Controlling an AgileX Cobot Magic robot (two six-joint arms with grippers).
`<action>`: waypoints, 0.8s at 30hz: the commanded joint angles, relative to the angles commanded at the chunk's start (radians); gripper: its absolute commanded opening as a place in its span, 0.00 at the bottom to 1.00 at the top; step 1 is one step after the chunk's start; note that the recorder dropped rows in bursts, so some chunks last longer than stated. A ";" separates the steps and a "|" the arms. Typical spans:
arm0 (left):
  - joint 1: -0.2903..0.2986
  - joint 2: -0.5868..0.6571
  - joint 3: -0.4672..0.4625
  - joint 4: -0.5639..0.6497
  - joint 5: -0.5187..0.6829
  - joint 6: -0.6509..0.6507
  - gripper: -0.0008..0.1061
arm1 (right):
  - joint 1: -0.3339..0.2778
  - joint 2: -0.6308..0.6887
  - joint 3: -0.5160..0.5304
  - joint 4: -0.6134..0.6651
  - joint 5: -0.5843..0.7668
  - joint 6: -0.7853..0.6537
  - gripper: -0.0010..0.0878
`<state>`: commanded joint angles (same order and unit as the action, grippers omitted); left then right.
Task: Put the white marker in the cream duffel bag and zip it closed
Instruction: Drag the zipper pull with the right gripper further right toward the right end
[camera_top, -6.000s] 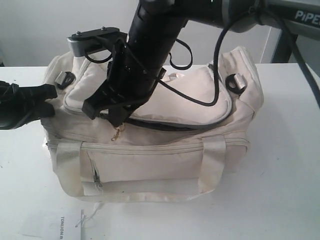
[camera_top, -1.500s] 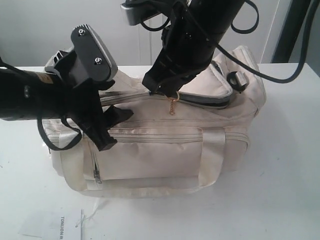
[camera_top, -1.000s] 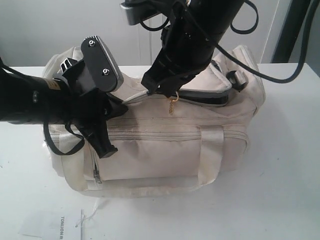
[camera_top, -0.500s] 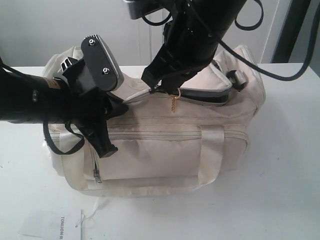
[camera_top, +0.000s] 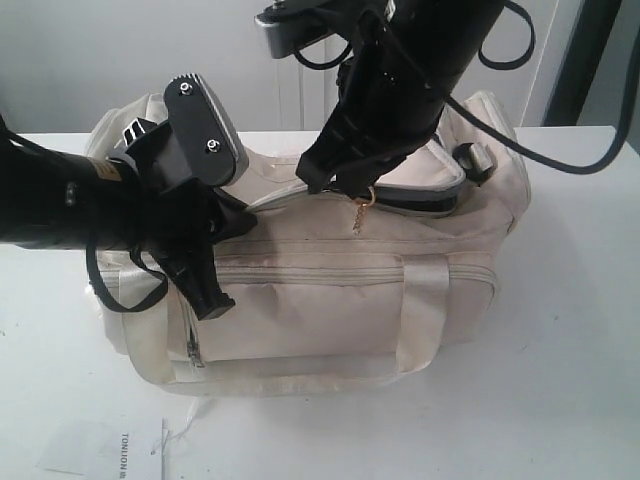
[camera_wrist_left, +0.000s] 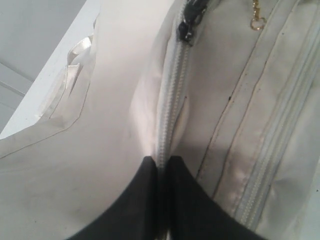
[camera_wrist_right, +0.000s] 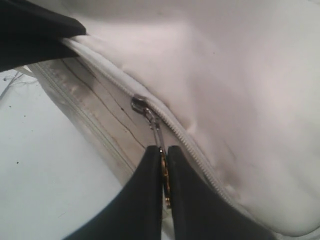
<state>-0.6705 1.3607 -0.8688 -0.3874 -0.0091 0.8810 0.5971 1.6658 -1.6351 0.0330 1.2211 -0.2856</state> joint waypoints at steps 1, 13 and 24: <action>0.000 0.000 0.000 0.000 0.000 0.000 0.01 | 0.000 0.000 0.000 -0.005 0.000 0.000 0.01; 0.000 0.000 0.000 0.000 0.002 0.000 0.01 | 0.000 -0.020 0.028 -0.033 0.000 0.000 0.01; 0.000 0.000 0.000 0.000 0.003 0.000 0.01 | -0.062 -0.050 0.065 -0.033 0.000 0.000 0.01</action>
<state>-0.6705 1.3607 -0.8688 -0.3874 -0.0057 0.8810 0.5348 1.6160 -1.5701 0.0000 1.2211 -0.2856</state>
